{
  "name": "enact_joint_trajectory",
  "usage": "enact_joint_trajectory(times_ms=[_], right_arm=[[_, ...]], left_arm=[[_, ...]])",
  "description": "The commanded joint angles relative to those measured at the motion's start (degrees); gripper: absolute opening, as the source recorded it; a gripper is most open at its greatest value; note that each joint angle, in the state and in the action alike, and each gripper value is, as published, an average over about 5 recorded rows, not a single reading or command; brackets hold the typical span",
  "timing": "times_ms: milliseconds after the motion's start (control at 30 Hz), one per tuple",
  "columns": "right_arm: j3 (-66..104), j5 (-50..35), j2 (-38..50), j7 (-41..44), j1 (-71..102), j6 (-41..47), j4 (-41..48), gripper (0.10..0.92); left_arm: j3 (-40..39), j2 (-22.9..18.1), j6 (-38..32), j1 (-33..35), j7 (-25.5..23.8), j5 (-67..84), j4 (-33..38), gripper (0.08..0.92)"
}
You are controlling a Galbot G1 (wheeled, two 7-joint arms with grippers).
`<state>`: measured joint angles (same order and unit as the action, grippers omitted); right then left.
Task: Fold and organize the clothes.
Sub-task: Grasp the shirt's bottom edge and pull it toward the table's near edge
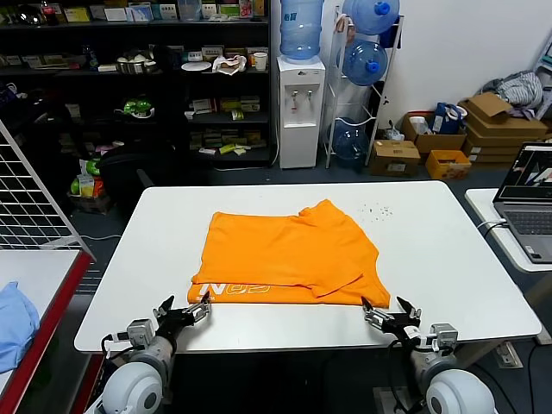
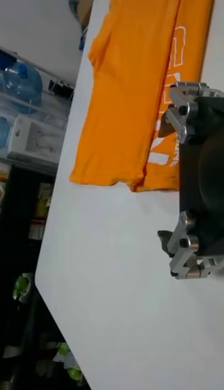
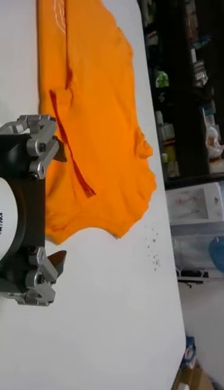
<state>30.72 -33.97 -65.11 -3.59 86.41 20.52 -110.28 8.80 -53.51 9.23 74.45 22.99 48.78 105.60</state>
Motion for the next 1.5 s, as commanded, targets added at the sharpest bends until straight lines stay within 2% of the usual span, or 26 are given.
enact_joint_trajectory(times_ms=[33, 233, 333, 867, 967, 1167, 1267, 1500], right_arm=[[-0.32, -0.27, -0.1, 0.39, -1.02, 0.32, 1.13, 0.873], [-0.75, -0.24, -0.23, 0.45, -1.34, 0.47, 1.31, 0.704], [-0.81, -0.27, -0.19, 0.45, -1.23, 0.65, 1.42, 0.618], [-0.24, -1.06, -0.14, -0.26, 0.23, 0.48, 0.37, 0.161], [-0.05, -1.64, -0.13, -0.64, 0.6, 0.36, -0.3, 0.122], [0.91, -3.98, 0.5, -2.13, 2.49, 0.23, -3.36, 0.123], [1.74, -5.73, 1.23, -3.09, 4.21, 0.57, -5.78, 0.123], [3.97, -8.15, 2.64, -6.27, 9.83, 2.66, -11.08, 0.123]], left_arm=[[0.12, -0.13, -0.04, -0.07, -0.37, -0.21, -0.7, 0.921], [-0.2, -0.05, -0.15, -0.07, -0.29, -0.42, -0.98, 0.916], [-0.48, -0.22, -0.31, -0.07, -0.29, -0.64, -1.18, 0.872], [-1.27, -0.48, -1.03, 0.06, -0.46, -1.17, -0.96, 0.426], [-1.34, -0.3, -1.01, 0.35, -0.35, -1.06, -0.24, 0.34], [-0.76, 1.02, -0.87, 1.7, 0.38, -0.16, 3.04, 0.167], [0.39, 2.09, -0.63, 2.79, 0.9, 1.11, 5.08, 0.106], [2.67, 5.07, 0.53, 6.66, 3.17, 5.97, 10.57, 0.095]])
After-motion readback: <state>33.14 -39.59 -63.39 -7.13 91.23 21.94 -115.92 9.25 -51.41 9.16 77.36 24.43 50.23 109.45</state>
